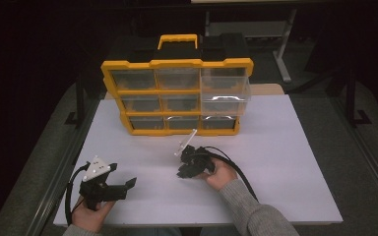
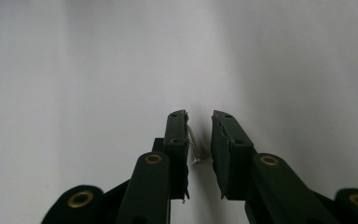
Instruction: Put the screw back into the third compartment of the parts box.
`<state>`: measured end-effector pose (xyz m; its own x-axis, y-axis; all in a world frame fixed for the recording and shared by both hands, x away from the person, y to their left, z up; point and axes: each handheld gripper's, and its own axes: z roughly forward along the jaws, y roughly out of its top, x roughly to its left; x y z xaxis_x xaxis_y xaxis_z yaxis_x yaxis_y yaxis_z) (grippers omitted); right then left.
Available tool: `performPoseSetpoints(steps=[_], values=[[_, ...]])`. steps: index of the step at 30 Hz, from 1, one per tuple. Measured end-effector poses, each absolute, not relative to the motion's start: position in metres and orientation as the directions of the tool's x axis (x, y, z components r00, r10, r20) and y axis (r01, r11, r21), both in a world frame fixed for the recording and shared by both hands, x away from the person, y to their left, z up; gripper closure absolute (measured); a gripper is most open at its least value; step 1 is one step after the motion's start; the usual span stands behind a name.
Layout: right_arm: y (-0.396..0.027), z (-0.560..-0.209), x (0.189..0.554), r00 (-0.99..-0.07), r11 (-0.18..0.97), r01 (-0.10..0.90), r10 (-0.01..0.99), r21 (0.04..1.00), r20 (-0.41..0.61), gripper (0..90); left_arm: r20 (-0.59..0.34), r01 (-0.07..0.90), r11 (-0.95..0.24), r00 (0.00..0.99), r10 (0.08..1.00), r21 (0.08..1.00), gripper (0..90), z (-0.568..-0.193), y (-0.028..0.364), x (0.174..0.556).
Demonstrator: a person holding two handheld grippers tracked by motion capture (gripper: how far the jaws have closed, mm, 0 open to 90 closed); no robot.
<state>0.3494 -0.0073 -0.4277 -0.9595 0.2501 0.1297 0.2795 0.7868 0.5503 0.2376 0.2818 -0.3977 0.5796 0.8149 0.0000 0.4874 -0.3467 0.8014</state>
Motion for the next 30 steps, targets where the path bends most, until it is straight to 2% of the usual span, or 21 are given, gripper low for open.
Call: performPoseSetpoints(steps=[6, 8, 9, 15, 16, 17, 20, 25, 27, 28, 30], values=[[-0.006, -0.4281, 0.3465, -0.958, 0.802, 0.285, 0.259, 0.525, 0.126, 77.0, 0.007, 0.483, -0.353, 0.582, 0.813, 0.801, 14.8, -0.3973, 0.2824, 0.2378], [-0.0049, -0.4304, 0.3483, -0.968, 0.805, 0.245, 0.231, 0.54, 0.094, 77.4, 0.007, 0.484, -0.354, 0.582, 0.813, 0.8, 14.8, -0.3971, 0.2826, 0.2377], [-0.0047, -0.4299, 0.3456, -0.959, 0.809, 0.279, 0.257, 0.518, 0.115, 77.5, 0.006, 0.481, -0.35, 0.582, 0.813, 0.804, 14.8, -0.3975, 0.2825, 0.2378], [-0.0037, -0.4318, 0.3454, -0.961, 0.813, 0.272, 0.255, 0.515, 0.105, 81.2, 0.005, 0.482, -0.35, 0.582, 0.813, 0.803, 14.8, -0.3975, 0.2829, 0.2378], [-0.0034, -0.433, 0.348, -0.972, 0.811, 0.229, 0.225, 0.538, 0.075, 82.0, 0.005, 0.482, -0.35, 0.583, 0.813, 0.803, 14.8, -0.3974, 0.283, 0.2378], [-0.0036, -0.4315, 0.3442, -0.96, 0.816, 0.277, 0.261, 0.507, 0.103, 83.3, 0.003, 0.483, -0.348, 0.581, 0.814, 0.803, 14.8, -0.3975, 0.2829, 0.2377], [-0.0031, -0.4328, 0.3475, -0.972, 0.817, 0.226, 0.229, 0.531, 0.061, 85.7, 0.003, 0.483, -0.348, 0.581, 0.814, 0.804, 14.8, -0.3974, 0.2829, 0.2376], [-0.0043, -0.4326, 0.3484, -0.962, 0.812, 0.269, 0.253, 0.517, 0.104, 86.3, -0.001, 0.482, -0.342, 0.579, 0.815, 0.807, 14.8, -0.3976, 0.2823, 0.2375], [-0.0044, -0.4334, 0.3508, -0.966, 0.808, 0.252, 0.237, 0.533, 0.098, 86.4, -0.005, 0.482, -0.335, 0.577, 0.817, 0.809, 14.8, -0.3982, 0.2819, 0.2378], [-0.0051, -0.4321, 0.3494, -0.957, 0.81, 0.288, 0.26, 0.51, 0.129, 86.5, -0.004, 0.482, -0.336, 0.577, 0.817, 0.809, 14.8, -0.3981, 0.2819, 0.2378], [-0.0066, -0.4314, 0.351, -0.955, 0.805, 0.297, 0.255, 0.514, 0.153, 86.6, -0.004, 0.484, -0.337, 0.575, 0.818, 0.807, 14.8, -0.3977, 0.2818, 0.2374]])
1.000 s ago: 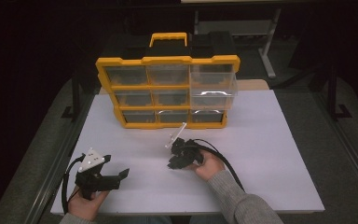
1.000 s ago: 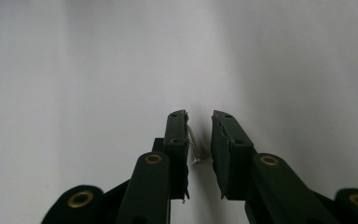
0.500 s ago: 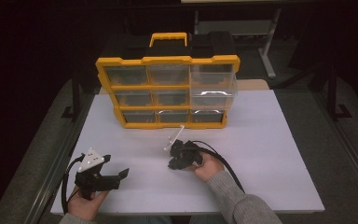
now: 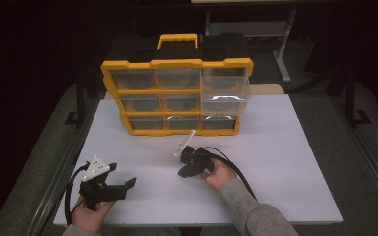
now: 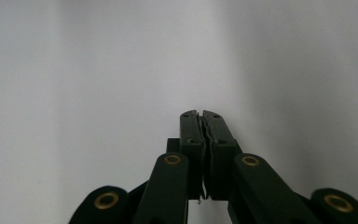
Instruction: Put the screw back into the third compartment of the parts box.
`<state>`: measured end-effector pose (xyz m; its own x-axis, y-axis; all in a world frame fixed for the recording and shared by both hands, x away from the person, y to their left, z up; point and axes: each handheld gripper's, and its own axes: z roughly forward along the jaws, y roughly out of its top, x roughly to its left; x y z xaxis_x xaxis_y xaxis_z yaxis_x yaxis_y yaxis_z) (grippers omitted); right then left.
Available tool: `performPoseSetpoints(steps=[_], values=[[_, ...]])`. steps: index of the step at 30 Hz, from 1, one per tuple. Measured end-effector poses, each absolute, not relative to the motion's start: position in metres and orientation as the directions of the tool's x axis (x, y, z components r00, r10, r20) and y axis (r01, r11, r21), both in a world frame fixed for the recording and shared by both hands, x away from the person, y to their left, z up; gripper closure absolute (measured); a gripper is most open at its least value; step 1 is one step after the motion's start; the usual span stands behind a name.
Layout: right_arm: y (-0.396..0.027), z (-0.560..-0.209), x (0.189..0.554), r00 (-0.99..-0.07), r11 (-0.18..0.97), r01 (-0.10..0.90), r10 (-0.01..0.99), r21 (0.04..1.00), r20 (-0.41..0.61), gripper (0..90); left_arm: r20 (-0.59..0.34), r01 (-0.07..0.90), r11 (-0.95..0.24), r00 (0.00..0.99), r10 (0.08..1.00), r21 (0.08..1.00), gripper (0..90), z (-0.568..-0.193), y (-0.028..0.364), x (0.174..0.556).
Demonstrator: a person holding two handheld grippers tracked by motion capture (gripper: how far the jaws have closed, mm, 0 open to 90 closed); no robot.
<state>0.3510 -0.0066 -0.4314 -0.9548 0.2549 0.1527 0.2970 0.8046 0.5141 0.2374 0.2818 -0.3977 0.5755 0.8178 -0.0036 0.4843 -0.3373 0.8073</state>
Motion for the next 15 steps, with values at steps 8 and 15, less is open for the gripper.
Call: performPoseSetpoints(steps=[8, 15], values=[[-0.012, -0.413, 0.346, -0.959, 0.778, 0.283, 0.225, 0.561, 0.171, 86.7, 0.0, 0.482, -0.34, 0.577, 0.817, 0.808, 14.8, -0.398, 0.282, 0.237], [-0.013, -0.388, 0.335, -0.965, 0.769, 0.261, 0.192, 0.583, 0.179, 86.7, -0.003, 0.487, -0.339, 0.574, 0.819, 0.805, 14.8, -0.397, 0.282, 0.237]])
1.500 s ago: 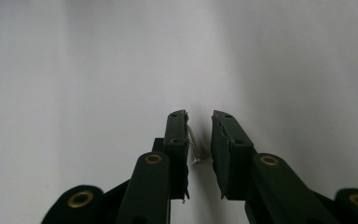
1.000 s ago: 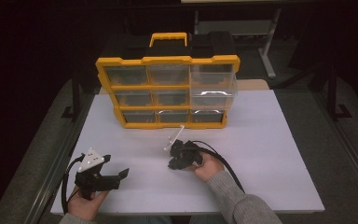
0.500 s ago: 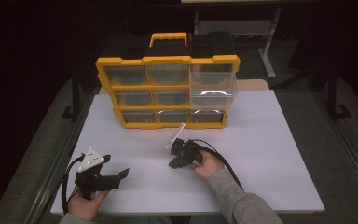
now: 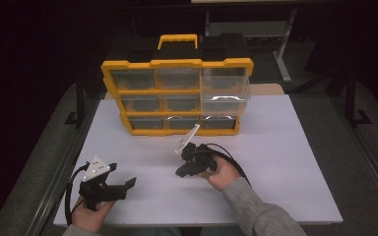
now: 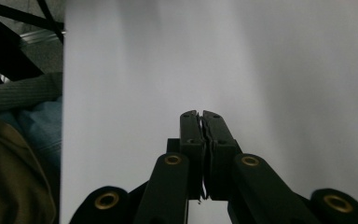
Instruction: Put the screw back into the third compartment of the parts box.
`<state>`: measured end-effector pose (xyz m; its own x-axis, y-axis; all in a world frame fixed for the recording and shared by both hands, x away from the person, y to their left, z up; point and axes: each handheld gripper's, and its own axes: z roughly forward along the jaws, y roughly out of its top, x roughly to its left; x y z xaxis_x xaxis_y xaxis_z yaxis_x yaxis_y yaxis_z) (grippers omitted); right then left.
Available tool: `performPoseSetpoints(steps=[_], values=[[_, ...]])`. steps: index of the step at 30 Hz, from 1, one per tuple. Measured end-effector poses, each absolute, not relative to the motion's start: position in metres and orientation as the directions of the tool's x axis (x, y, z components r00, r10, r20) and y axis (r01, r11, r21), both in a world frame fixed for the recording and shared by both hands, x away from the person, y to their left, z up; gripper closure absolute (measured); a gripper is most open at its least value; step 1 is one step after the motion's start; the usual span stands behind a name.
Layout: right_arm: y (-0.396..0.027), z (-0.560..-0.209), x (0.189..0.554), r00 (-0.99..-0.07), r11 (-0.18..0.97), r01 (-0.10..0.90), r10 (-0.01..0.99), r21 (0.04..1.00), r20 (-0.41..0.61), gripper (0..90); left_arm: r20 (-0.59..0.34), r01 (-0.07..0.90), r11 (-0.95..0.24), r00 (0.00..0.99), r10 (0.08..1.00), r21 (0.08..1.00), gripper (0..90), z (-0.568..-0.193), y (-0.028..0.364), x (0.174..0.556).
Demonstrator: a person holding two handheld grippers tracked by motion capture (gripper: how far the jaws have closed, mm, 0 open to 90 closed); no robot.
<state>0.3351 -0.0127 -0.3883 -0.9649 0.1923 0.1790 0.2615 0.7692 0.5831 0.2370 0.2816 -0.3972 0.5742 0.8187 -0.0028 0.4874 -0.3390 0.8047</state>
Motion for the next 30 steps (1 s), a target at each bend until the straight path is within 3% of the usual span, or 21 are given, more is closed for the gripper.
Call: performPoseSetpoints(steps=[16, 30], values=[[-0.024, -0.321, 0.325, -0.971, 0.725, 0.231, 0.129, 0.648, 0.202, 86.7, -0.011, 0.477, -0.32, 0.569, 0.822, 0.819, 14.8, -0.398, 0.28, 0.237], [-0.037, -0.257, 0.325, -0.982, 0.716, 0.188, 0.121, 0.672, 0.146, 86.8, -0.016, 0.481, -0.317, 0.568, 0.823, 0.817, 14.8, -0.397, 0.28, 0.237]])
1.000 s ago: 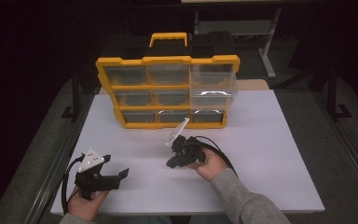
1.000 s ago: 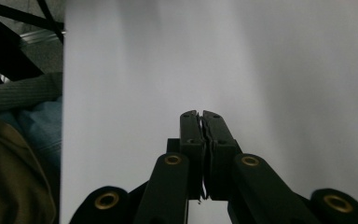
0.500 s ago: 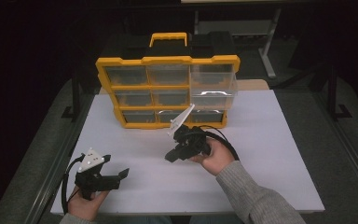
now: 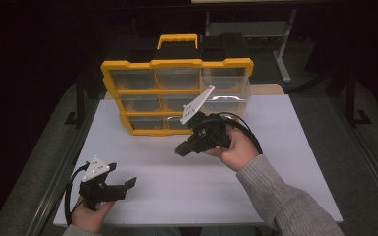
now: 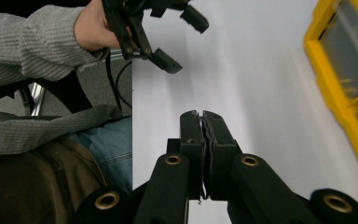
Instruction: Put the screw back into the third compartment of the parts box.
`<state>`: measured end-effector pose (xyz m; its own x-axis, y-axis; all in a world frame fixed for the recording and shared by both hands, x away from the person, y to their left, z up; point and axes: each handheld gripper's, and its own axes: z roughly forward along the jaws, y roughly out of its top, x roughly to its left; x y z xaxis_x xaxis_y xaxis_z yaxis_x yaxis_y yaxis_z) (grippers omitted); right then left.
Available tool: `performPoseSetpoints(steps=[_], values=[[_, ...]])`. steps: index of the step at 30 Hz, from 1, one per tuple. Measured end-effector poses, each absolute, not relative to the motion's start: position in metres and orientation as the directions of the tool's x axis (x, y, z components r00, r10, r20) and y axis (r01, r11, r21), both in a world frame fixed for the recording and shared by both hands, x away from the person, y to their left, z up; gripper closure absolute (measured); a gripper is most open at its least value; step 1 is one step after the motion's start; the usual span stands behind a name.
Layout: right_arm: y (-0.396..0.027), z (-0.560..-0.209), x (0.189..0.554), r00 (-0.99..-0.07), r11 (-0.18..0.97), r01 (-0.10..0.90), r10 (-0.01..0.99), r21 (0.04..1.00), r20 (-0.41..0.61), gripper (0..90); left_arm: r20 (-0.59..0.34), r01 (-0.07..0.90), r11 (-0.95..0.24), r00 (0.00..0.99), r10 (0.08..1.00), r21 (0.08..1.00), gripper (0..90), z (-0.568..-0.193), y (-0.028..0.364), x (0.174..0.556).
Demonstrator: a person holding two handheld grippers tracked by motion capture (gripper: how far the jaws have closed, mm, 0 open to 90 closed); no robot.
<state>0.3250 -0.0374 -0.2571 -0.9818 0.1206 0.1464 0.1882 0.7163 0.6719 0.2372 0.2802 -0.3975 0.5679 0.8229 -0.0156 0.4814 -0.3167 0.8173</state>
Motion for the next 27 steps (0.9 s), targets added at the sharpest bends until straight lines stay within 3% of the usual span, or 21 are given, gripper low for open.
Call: performPoseSetpoints(steps=[27], values=[[-0.073, -0.167, 0.35, -0.973, 0.678, 0.223, 0.197, 0.7, 0.12, 87.0, -0.009, 0.485, -0.327, 0.57, 0.822, 0.811, 14.8, -0.396, 0.282, 0.236]])
